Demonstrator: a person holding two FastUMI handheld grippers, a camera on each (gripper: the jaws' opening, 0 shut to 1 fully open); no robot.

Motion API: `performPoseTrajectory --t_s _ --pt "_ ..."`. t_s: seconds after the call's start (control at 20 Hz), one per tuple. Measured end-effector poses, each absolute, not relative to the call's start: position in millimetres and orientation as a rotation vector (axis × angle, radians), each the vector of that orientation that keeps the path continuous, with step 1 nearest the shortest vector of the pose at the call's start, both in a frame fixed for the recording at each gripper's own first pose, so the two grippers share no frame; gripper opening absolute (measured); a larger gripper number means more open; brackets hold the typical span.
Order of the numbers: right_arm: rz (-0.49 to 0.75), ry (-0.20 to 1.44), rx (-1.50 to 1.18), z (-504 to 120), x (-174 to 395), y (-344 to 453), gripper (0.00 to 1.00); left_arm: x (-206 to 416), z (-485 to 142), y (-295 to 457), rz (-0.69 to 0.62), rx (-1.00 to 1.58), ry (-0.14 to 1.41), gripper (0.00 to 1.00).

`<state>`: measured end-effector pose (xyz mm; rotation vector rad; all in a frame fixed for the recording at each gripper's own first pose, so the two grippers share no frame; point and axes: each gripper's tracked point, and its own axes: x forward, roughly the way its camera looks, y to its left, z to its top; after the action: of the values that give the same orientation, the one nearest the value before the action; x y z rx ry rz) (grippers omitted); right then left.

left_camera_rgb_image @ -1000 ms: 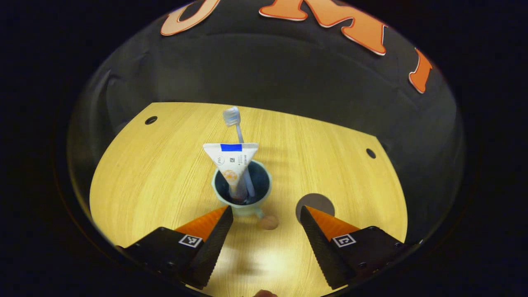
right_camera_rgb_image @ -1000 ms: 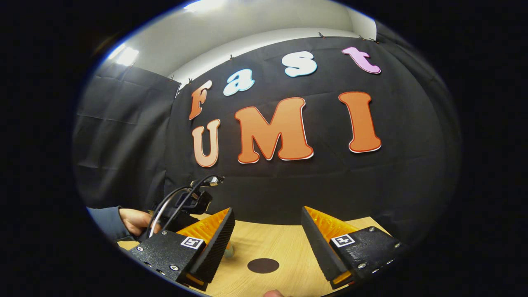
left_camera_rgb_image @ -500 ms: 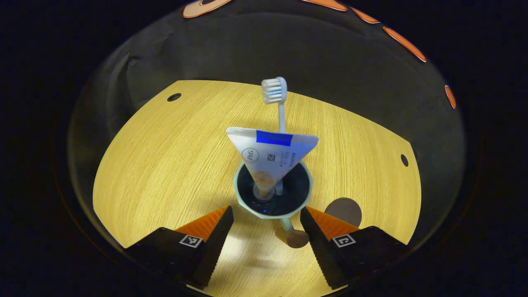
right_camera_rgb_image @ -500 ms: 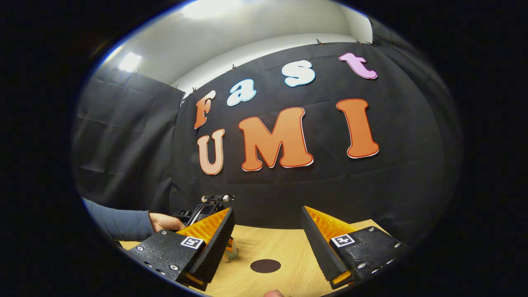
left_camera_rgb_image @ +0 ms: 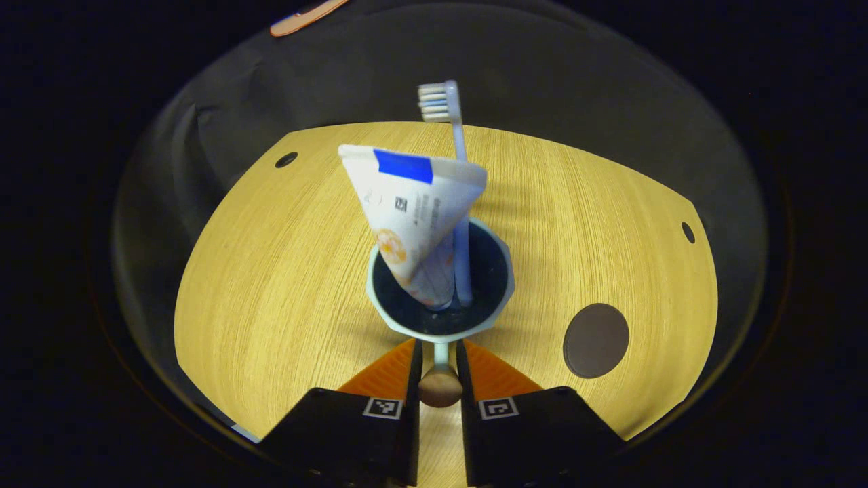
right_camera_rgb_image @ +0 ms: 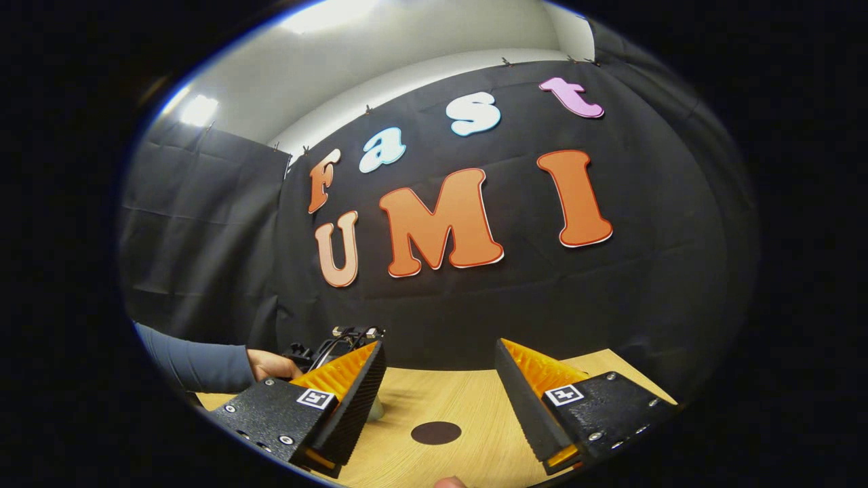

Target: Put the toothbrush and toothpaste on the desktop into the cup, then pick up the cup and place it on the coaster on the desktop.

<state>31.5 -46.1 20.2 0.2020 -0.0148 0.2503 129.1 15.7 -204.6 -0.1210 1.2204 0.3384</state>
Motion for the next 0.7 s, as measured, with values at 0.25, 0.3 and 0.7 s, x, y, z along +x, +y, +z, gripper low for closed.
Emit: performPoseTrajectory --t_s 0.25,0.3,0.7 --pt "0.243 -0.005 0.194 17 33 -44 0.97 138 -200 14 0.244 -0.082 1.215 0.22" --pt "0.237 -0.002 0.191 16 33 -45 0.97 140 -199 8 0.231 -0.067 1.211 0.22" --pt "0.212 0.012 0.156 11 27 -48 0.97 140 -201 9 0.170 -0.042 1.133 0.19"
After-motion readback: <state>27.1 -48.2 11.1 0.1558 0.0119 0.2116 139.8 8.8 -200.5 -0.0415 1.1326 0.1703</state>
